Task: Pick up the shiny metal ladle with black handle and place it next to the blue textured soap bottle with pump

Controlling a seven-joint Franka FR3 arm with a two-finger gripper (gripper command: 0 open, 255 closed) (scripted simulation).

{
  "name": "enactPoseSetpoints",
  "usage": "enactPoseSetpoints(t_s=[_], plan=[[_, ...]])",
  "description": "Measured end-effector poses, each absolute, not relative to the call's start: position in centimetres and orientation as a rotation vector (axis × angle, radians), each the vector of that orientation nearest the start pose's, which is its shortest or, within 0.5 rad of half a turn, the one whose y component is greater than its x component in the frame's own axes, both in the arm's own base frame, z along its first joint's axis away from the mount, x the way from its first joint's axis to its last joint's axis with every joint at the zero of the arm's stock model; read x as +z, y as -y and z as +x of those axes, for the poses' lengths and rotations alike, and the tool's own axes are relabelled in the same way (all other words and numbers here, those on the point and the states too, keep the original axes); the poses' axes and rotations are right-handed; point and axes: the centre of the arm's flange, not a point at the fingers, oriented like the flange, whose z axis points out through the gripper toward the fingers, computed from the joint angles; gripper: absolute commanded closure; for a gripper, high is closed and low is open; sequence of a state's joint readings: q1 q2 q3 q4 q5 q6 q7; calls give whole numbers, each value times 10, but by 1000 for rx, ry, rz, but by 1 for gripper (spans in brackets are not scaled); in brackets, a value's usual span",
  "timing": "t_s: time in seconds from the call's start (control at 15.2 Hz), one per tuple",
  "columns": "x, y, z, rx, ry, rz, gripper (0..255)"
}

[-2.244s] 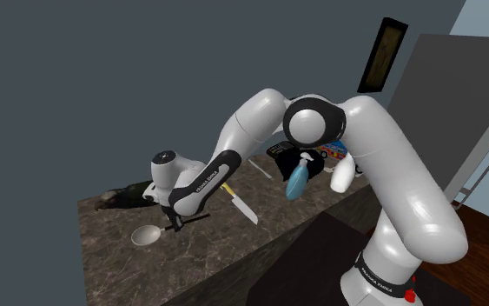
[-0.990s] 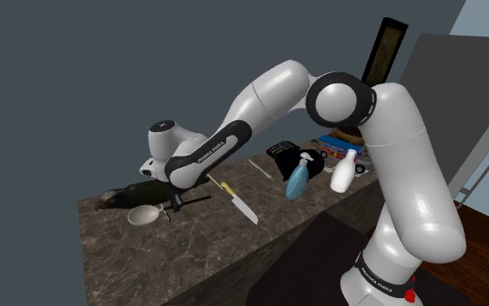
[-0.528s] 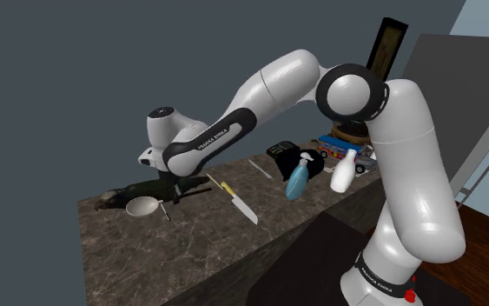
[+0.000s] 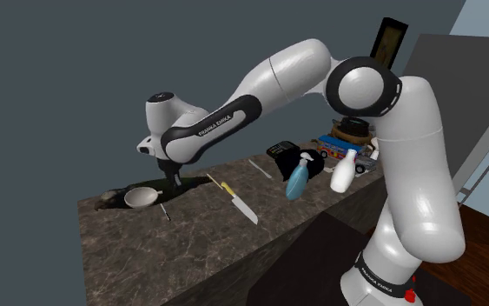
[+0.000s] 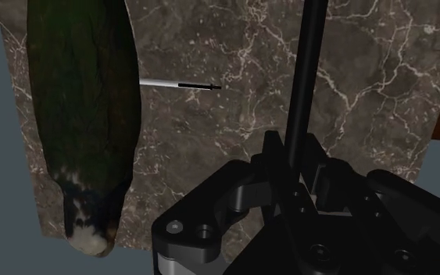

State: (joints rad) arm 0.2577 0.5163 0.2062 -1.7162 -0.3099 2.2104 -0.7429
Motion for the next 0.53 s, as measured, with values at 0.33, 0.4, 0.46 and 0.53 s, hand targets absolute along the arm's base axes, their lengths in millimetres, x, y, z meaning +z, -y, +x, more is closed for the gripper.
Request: enactPoseSetpoints(t_s=[0.33, 0.4, 0.46, 0.53], plan=[[321, -278, 608, 42, 2075, -2547, 255], [326, -278, 608, 42, 2075, -2547, 255], [331, -278, 608, 42, 2076, -2547, 255], [336, -277, 607, 42, 2076, -2547, 255]])
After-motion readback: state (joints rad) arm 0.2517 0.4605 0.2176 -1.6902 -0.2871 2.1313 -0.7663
